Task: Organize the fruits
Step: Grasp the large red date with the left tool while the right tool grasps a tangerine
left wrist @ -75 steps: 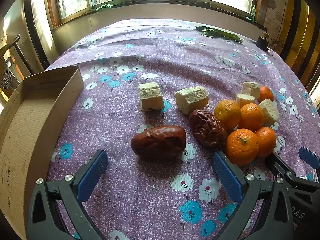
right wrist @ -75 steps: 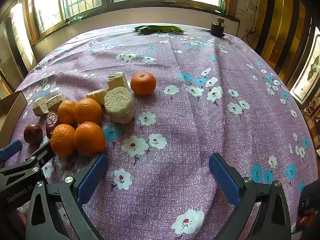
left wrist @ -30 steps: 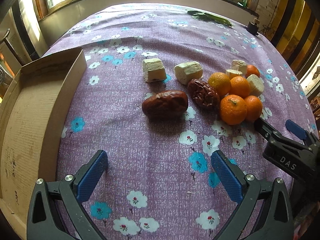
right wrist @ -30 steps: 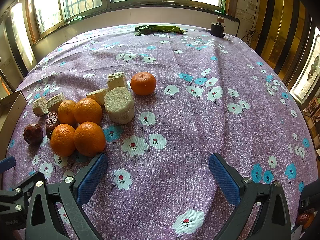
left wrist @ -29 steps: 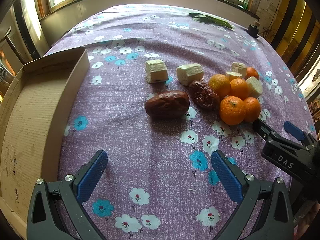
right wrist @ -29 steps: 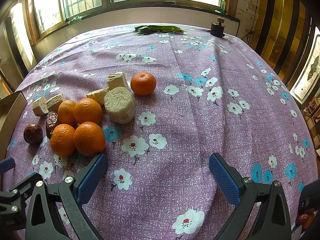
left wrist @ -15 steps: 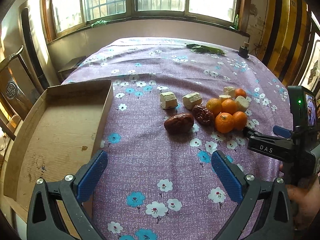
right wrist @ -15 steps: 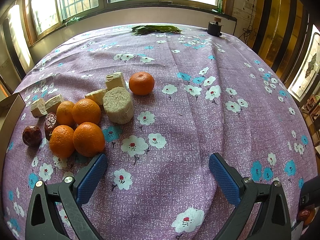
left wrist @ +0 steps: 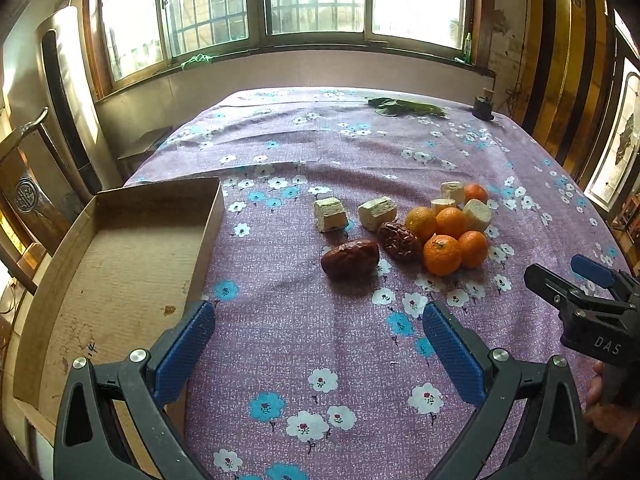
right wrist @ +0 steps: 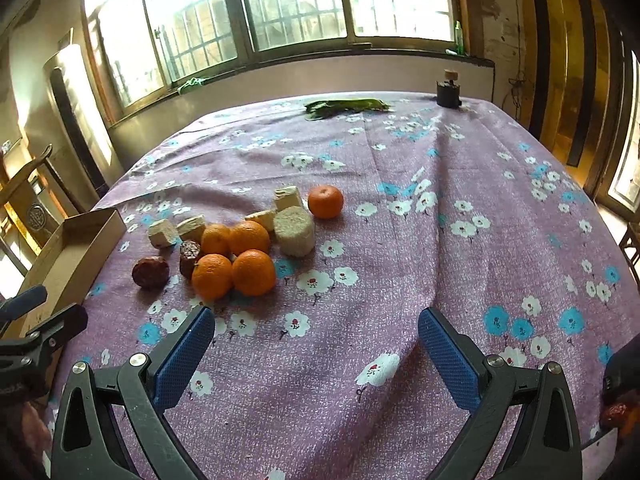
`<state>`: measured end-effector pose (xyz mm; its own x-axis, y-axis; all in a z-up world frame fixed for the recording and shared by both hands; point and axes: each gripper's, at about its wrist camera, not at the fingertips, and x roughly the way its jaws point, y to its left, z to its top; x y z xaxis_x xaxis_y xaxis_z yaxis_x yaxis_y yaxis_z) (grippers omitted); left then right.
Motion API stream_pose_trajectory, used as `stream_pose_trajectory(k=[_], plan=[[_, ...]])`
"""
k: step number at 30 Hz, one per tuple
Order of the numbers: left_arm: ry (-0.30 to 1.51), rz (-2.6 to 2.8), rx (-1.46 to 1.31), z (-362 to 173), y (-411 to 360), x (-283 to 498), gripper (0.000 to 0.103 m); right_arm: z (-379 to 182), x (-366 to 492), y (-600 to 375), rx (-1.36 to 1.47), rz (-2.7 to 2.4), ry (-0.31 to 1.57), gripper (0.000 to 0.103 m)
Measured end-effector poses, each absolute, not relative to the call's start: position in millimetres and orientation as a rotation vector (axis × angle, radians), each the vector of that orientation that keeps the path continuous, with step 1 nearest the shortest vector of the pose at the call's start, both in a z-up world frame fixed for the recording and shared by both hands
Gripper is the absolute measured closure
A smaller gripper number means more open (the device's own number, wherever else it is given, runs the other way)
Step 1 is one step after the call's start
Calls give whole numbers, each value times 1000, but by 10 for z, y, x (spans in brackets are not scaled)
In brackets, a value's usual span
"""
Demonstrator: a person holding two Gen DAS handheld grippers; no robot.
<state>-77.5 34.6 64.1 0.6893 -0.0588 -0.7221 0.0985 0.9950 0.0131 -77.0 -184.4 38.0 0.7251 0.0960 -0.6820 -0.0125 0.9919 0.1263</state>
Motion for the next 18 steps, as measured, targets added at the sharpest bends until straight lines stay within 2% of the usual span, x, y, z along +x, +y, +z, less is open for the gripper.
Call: stream_pose_trajectory(k=[8,18], plan=[[808,-135,40,646,325,-712,0,430,-728,-1890,190,112,781,0],[801,-151,-14,656,369,-645,0,484,-728,-1869,133,109,755,0]])
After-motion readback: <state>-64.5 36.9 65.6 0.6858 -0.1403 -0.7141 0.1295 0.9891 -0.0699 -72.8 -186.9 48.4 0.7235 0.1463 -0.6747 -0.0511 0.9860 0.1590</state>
